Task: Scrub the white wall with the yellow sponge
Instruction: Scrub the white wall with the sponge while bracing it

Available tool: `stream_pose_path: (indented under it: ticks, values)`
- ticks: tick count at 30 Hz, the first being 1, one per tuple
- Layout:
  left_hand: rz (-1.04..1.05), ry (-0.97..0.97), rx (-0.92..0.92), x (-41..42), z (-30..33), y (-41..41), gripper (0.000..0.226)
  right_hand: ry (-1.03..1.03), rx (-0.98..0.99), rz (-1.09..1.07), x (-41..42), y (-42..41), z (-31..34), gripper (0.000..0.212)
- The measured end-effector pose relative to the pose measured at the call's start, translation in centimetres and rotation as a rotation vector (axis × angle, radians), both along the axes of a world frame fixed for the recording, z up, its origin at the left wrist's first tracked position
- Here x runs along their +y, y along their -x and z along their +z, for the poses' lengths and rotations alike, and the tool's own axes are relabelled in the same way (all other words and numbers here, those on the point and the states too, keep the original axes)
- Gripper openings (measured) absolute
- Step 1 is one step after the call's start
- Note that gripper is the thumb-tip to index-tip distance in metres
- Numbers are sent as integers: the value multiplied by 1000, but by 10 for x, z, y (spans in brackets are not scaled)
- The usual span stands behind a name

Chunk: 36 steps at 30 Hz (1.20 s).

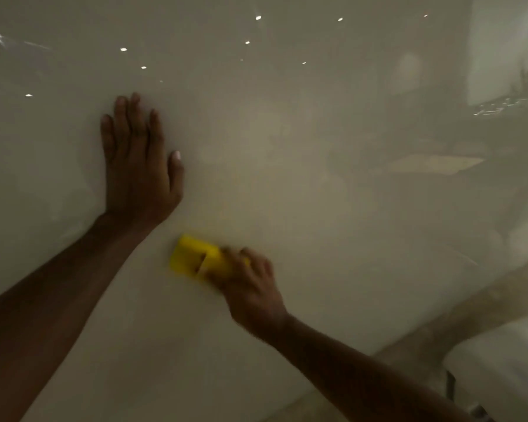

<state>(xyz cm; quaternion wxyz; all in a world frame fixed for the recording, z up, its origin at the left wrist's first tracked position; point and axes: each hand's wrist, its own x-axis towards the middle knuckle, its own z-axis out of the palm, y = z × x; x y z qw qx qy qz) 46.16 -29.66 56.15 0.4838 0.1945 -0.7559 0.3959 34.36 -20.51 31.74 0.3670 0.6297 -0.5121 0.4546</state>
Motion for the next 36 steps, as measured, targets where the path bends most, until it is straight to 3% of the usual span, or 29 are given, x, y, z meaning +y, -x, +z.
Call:
stream_pose_path:
  ticks: [2, 4, 6, 10, 13, 15, 21, 23, 25, 30, 32, 34, 36]
  values:
    - [11, -3, 23, -4, 3, -11, 59, -180, 371, 27, 10, 5, -31, 50]
    - [32, -4, 56, -10, 6, -28, 59, -192, 490, -23, 16, 28, -32, 48]
    - [53, -10, 85, -17, 8, -51, 60, -103, 240, -46, 16, 56, -5, 35]
    - [96, -11, 127, -28, 10, -102, 62, 303, -533, -266, 19, 115, 78, 52]
    - [147, -23, 157, -36, 13, -132, 63, 396, -772, -301, 12, 112, 125, 63]
    - [171, -18, 190, -40, 17, -148, 63, 370, -656, -273, 4, 79, 143, 64]
    - [179, -23, 211, -43, 31, -180, 62, 100, 352, -53, -18, -13, 156, 58]
    - [167, -33, 215, -43, 36, -188, 62, 98, 517, -28, -22, -18, 192, 56]
    - [157, -43, 225, -44, 39, -195, 62, 161, 469, -39, -23, -13, 246, 53]
    - [171, -66, 264, -46, 48, -214, 63, 378, -240, -212, -17, 1, 370, 60]
    - [178, -79, 289, -48, 53, -224, 64, 396, -393, -209, -21, -17, 389, 61]
    - [175, -83, 306, -50, 56, -231, 65, 367, -258, -140, -29, -51, 384, 57]
    - [173, -81, 316, -52, 58, -236, 66, 323, 144, -80, -43, -88, 360, 52]
